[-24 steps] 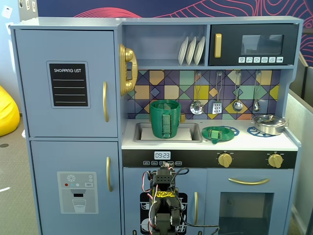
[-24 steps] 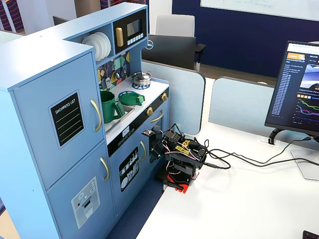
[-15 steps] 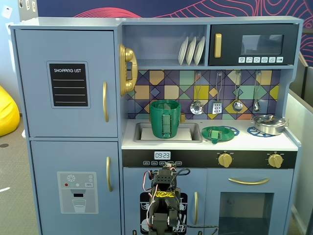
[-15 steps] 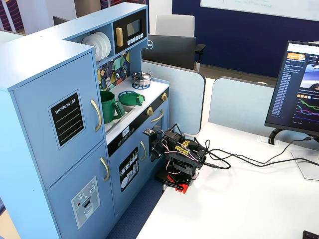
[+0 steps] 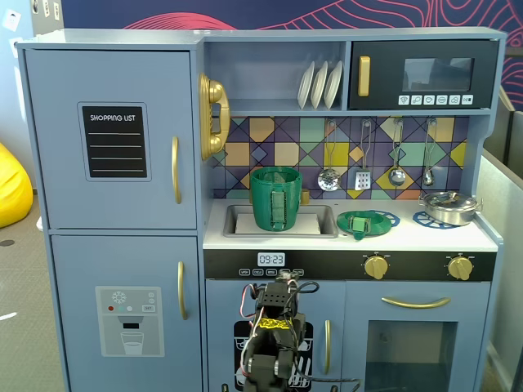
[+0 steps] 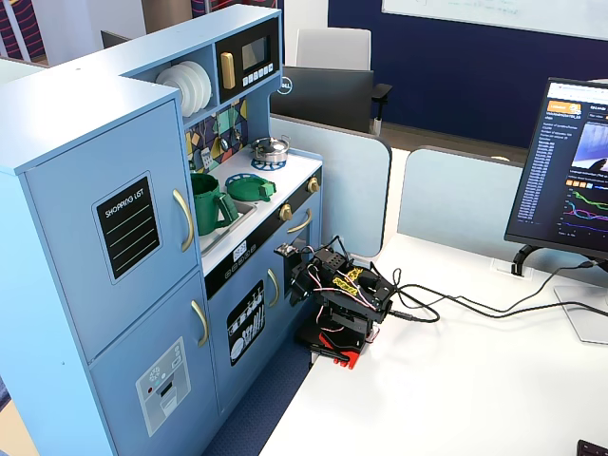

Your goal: Pick up the lid from the counter and put it on the green recipient

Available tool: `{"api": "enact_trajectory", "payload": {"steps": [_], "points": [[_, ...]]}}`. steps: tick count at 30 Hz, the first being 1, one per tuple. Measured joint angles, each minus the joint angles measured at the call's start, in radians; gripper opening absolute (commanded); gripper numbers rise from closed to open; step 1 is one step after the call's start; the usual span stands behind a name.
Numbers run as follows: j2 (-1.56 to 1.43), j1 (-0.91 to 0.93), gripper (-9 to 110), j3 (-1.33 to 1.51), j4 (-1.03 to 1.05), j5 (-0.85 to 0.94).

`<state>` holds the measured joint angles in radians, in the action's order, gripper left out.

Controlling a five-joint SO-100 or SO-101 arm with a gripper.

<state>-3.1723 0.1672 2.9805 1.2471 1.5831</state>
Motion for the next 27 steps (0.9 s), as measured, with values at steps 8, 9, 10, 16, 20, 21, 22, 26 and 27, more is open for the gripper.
{"api": "enact_trajectory", "payload": {"steps": [8, 9, 10, 16, 20, 21, 22, 26, 27], "points": [[0.247, 0.281, 35, -0.341, -0.451, 0.074], [0.287, 0.316, 37, -0.390, -0.502, 0.074], [0.328, 0.347, 39, -0.434, -0.551, 0.074], [0.523, 0.457, 44, -0.615, -0.816, 0.057], [0.643, 0.466, 43, -0.669, -0.943, 0.040], [0.676, 0.466, 43, -0.680, -0.976, 0.038], [0.713, 0.466, 43, -0.693, -1.003, 0.038], [0.865, 0.466, 42, -0.761, -1.075, 0.038], [0.900, 0.466, 42, -0.781, -1.089, 0.038]]}}
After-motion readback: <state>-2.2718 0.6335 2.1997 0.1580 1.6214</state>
